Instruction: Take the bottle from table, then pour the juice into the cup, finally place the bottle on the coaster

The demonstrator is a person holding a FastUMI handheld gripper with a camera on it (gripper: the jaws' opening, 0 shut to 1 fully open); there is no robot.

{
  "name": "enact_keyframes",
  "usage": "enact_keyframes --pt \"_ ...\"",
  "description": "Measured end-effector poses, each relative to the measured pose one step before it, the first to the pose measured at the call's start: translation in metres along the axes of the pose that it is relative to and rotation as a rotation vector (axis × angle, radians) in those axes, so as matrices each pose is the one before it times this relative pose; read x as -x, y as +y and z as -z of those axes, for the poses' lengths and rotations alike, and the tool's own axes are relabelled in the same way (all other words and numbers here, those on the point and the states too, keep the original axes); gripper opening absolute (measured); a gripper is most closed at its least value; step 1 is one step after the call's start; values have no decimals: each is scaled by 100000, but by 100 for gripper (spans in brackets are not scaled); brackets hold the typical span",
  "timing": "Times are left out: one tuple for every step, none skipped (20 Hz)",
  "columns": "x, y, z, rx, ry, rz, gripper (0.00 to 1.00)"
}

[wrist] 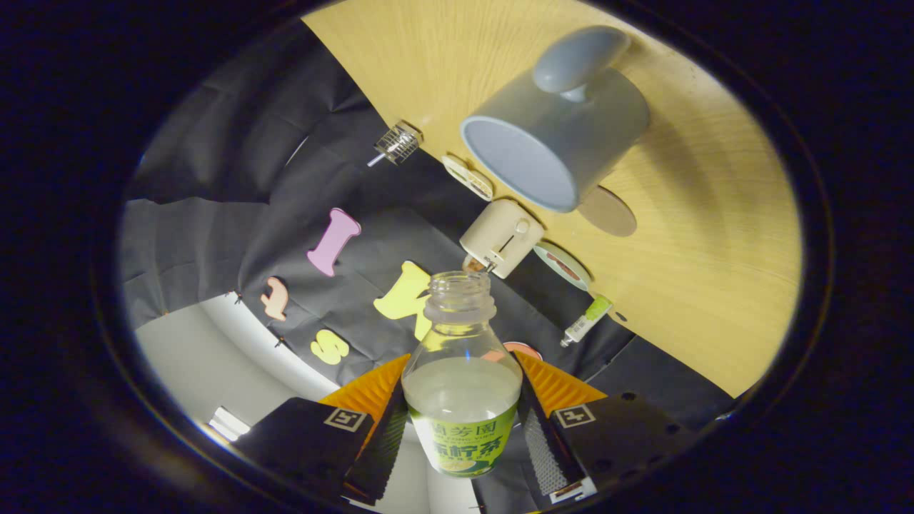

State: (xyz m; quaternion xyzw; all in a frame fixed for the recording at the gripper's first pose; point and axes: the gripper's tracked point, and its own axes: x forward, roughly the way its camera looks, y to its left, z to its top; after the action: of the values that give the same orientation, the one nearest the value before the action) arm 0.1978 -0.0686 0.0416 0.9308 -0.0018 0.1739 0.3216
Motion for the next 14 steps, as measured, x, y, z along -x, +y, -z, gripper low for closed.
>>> enact_keyframes --pt "86 507 -202 -59 -435 -1687 80" --pt "-28 240 -270 -633 -227 -1325 80" --pt "110 59 -127 -989 -453 -451 80" --pt "151 -115 -54 -1352 -124 56 80" --pt "123 -125 -86 -806 489 428 80" --pt "-3 -103 -95 -491 -120 384 80" --pt "-164 102 -3 -336 1 -40 80" --pt "-231 37 33 -319 145 -324 80" --pt "32 214 -147 -14 -273 -271 80" --pt "18 -6 -109 334 -466 -143 80" --pt "2 59 -93 1735 -1273 153 80" --pt "-131 -69 -124 3307 -2673 857 80" --pt "-146 -368 -63 4837 -3026 2381 80" --pt "-54 -472 -89 5925 -2571 3136 80"
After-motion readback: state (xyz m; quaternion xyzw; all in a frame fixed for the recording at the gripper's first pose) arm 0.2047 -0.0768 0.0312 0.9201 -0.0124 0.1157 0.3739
